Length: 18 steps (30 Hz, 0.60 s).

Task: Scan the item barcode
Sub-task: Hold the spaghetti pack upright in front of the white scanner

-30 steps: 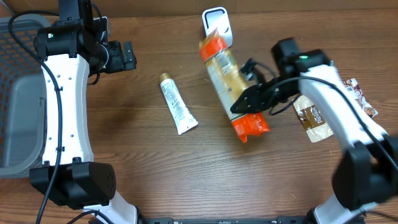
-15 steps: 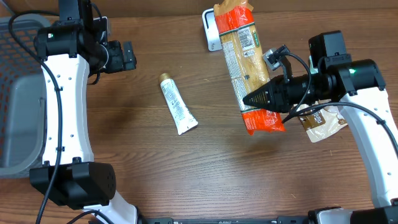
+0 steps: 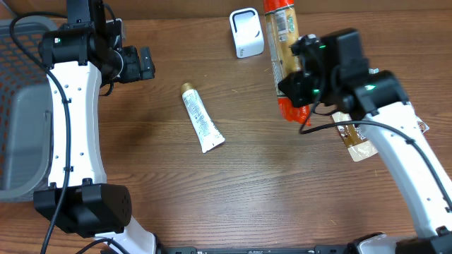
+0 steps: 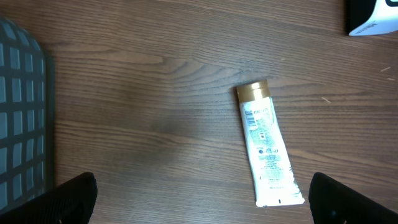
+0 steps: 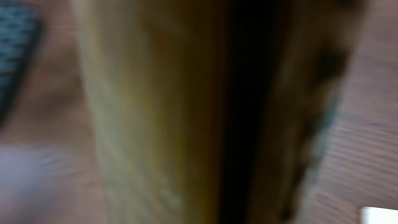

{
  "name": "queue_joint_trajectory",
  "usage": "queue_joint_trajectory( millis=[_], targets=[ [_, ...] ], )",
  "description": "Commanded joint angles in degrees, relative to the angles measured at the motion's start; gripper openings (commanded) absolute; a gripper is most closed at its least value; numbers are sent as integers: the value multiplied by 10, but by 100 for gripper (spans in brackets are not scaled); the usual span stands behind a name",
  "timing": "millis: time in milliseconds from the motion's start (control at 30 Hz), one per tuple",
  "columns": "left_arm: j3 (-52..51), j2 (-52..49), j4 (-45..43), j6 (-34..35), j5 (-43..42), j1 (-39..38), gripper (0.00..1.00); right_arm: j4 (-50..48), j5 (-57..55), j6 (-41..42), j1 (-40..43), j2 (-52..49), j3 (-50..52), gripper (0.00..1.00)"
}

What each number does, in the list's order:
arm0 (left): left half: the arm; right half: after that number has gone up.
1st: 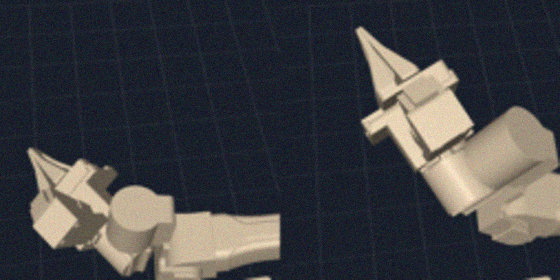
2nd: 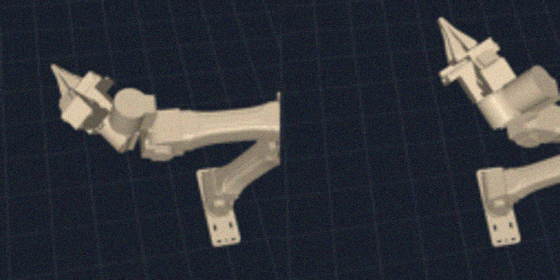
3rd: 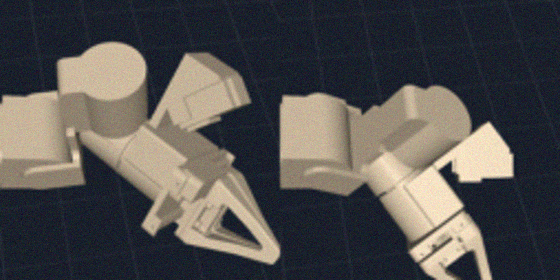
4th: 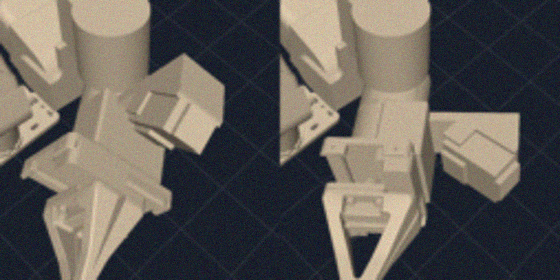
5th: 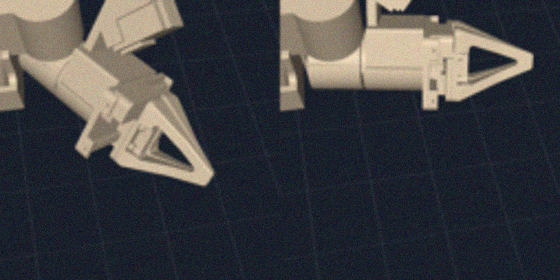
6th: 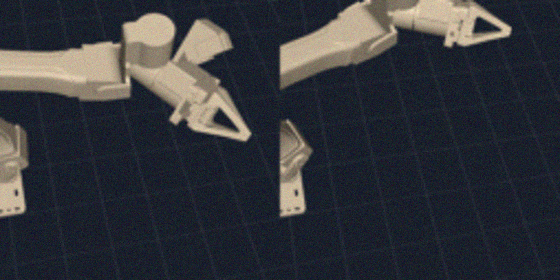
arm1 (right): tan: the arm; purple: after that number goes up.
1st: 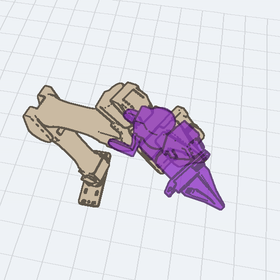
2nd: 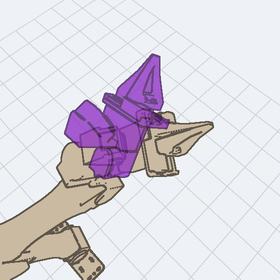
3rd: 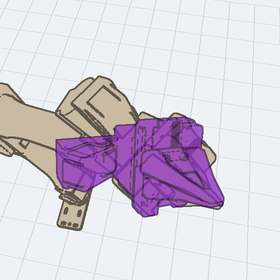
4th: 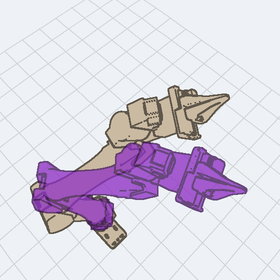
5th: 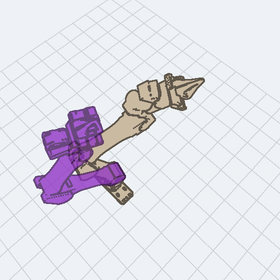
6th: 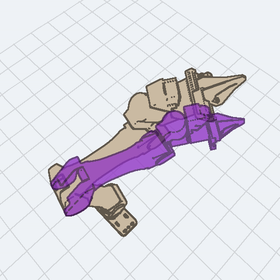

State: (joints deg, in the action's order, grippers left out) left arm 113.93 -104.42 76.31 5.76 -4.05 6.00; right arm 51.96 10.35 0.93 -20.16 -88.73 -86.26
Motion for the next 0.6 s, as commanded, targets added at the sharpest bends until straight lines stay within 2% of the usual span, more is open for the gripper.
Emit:
queue_joint_trajectory(
  millis=[0,67,167,367,500,567],
  targets=[
    [7,2,0,-9,0,-4,100,-52,-329,21,-47,-31,-32,3],
    [7,2,0,-9,0,-4,100,-101,-456,8,-69,-66,-32,3],
    [7,2,0,-9,0,-4,100,-213,-563,-61,-84,-127,-32,4],
    [7,2,0,-9,0,-4,100,-457,-664,-183,-85,-230,-32,4],
    [7,2,0,-9,0,-4,100,-649,-695,-341,-79,-302,-32,4],
    [7,2,0,-9,0,-4,100,-711,-690,-411,-76,-331,-32,4]
  ],
)
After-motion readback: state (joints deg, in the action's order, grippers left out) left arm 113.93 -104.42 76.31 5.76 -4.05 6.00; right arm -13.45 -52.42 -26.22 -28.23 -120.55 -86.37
